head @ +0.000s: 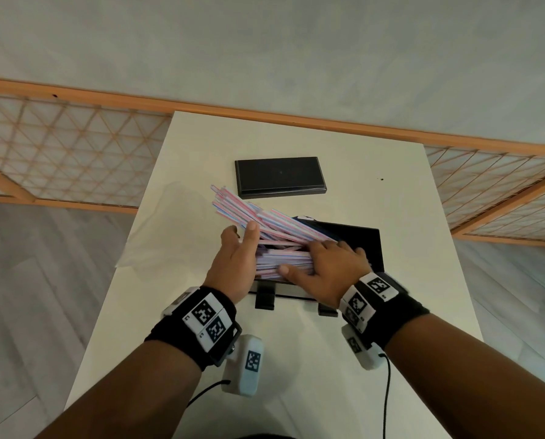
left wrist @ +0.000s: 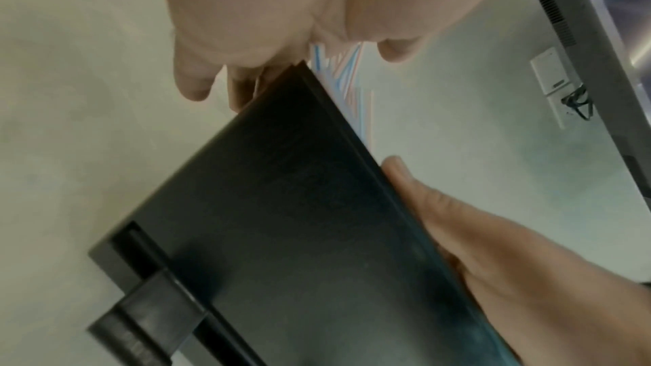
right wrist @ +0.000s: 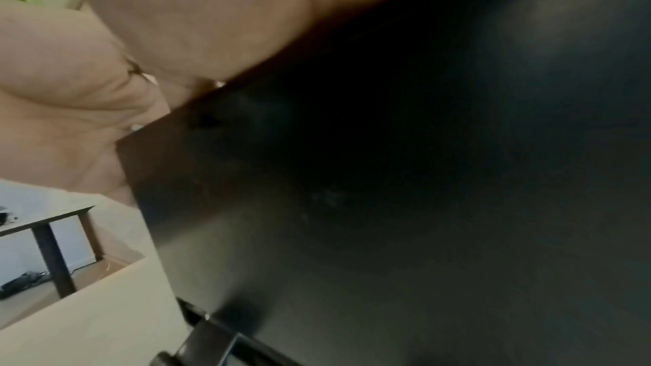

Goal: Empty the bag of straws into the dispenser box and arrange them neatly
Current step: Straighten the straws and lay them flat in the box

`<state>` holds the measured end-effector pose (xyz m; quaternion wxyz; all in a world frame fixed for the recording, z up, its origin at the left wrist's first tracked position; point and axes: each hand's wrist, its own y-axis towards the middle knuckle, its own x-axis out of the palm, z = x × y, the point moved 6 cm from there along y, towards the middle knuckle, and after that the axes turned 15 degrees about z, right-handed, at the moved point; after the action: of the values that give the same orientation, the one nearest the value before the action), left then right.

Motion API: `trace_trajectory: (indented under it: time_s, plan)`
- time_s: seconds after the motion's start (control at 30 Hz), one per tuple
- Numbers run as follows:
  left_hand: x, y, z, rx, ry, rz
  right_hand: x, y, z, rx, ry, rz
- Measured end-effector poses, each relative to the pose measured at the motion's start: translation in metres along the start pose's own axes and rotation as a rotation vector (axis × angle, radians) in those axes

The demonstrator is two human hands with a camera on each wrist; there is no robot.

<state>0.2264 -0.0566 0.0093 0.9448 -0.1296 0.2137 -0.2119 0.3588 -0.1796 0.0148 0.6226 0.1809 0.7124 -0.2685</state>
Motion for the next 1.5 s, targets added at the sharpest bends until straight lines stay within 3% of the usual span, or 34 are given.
trace_trajectory:
  time_s: [0.2, 0.33, 0.5, 0.8, 1.0, 1.17, 1.23, 1.4, 1.5]
  plan:
    - [-0.002, 0.0, 0.008, 0.04, -0.055, 0.097, -0.007, -0.001, -0.009, -0.089, 0.135, 0.008]
    - [-0.015, 0.002, 0.007, 0.095, 0.123, 0.188, -0.001, -0.002, -0.015, -0.173, 0.163, -0.042]
    - [-0.029, 0.003, 0.011, 0.18, 0.259, 0.268, 0.003, 0.002, -0.017, -0.13, 0.135, -0.063]
    - [-0.022, -0.005, 0.022, 0.371, 0.339, 0.21, 0.001, -0.004, -0.024, -0.149, 0.131, 0.039]
    - [-0.02, -0.013, 0.028, 0.508, 0.343, 0.143, 0.0, -0.003, -0.029, -0.148, 0.255, 0.091]
    - [-0.015, -0.013, 0.025, 0.63, 0.383, 0.091, -0.006, 0.0, -0.028, -0.176, 0.149, 0.084]
    - [-0.019, -0.009, 0.021, 0.522, 0.245, 0.156, -0.005, -0.001, -0.027, -0.161, 0.092, 0.07]
    - [-0.01, -0.009, 0.006, 0.007, -0.339, 0.261, 0.0, -0.002, -0.035, -0.098, 0.122, 0.071]
    - [-0.008, -0.008, 0.01, -0.047, -0.465, 0.302, -0.004, -0.001, -0.046, -0.149, 0.173, 0.093]
